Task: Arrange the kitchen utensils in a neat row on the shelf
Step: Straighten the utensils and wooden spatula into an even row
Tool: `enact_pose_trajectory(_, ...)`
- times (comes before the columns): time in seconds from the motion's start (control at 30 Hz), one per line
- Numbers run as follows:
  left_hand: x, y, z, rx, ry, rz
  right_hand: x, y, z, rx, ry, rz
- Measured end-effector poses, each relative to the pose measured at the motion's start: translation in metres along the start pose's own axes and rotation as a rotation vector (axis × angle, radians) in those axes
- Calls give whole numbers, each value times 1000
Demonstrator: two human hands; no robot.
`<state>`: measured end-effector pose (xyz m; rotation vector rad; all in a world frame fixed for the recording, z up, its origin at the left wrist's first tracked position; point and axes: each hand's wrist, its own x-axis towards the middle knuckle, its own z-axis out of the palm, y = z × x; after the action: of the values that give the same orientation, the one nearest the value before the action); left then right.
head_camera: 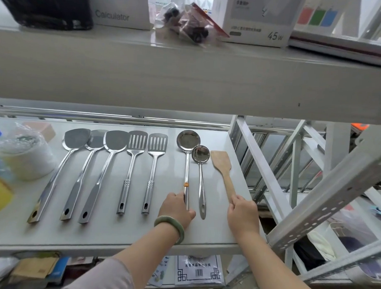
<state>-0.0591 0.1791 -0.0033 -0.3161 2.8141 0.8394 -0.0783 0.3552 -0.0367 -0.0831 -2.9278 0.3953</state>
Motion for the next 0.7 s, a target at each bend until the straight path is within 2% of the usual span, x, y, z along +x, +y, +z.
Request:
enact_pose_trajectory(0.1, 0, -2, 1, -9, -2, 5, 1, -7, 0, -47, -24, 39)
enact_pose_trajectory(0.3, -2, -9, -4, -20, 85, 13, -8, -57, -6, 80, -310, -267)
enact_pose_trajectory(0.53, -5, -70, -65, -27, 370, 119, -8, -114, -10, 176, -219, -312)
enact_pose_trajectory(0.7, -11, -154, -120, -17, 502, -9, -15, -181, 1, 225, -238, -417)
